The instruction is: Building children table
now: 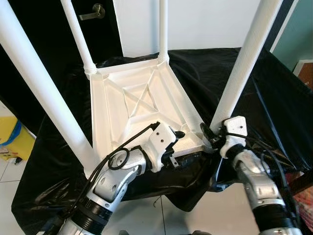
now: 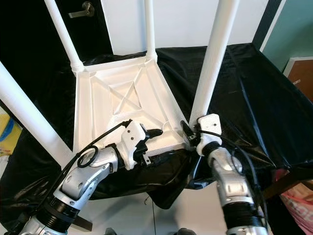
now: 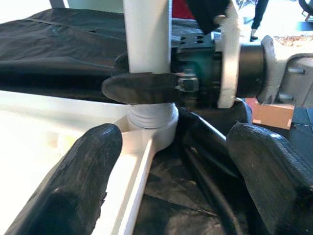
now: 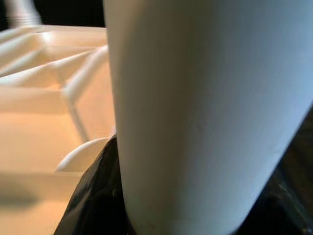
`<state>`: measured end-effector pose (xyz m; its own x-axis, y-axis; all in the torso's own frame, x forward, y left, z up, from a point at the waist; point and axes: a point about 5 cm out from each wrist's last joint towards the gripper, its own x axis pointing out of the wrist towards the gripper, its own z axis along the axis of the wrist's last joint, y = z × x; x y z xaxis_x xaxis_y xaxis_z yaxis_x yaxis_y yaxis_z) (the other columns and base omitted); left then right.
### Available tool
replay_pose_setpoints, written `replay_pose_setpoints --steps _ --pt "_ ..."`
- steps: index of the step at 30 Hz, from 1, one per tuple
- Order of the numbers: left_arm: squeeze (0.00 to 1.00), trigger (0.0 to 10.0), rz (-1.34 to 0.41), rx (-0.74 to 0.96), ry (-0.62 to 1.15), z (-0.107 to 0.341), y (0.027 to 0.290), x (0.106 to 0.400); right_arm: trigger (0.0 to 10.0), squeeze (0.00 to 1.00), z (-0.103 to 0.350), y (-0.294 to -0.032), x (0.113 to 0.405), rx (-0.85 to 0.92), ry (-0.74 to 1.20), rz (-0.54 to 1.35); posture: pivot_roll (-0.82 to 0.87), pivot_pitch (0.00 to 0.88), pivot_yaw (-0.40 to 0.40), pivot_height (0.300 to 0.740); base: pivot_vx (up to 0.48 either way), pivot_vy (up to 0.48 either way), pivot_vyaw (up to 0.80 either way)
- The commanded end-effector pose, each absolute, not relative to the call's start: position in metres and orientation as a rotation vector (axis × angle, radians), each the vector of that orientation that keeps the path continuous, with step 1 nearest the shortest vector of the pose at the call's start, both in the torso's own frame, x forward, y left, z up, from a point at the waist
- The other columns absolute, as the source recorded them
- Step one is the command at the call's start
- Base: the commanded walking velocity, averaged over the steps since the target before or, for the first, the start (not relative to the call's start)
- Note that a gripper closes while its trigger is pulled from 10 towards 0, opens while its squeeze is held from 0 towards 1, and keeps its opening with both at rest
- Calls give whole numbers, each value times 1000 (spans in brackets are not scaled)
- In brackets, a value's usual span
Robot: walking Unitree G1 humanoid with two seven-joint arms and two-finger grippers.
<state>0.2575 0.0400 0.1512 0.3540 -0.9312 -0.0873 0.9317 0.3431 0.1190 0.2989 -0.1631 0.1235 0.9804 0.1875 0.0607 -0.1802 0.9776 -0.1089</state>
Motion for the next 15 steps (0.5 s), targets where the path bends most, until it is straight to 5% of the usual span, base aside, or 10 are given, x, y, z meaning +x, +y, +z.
replay_pose_setpoints --steps 1,14,15 --pt "0 10000 -1256 167 12 151 38 253 10000 0 111 -165 296 -112 -1 88 -126 41 34 740 0 0 0" --pt "0 10000 -1257 178 18 150 38 252 10000 0 108 -122 289 -1 7 -96 -117 37 31 740 0 0 0" --pt "0 10000 -1254 176 17 150 38 253 10000 1000 109 -124 289 -3 4 -105 -120 37 28 740 0 0 0"
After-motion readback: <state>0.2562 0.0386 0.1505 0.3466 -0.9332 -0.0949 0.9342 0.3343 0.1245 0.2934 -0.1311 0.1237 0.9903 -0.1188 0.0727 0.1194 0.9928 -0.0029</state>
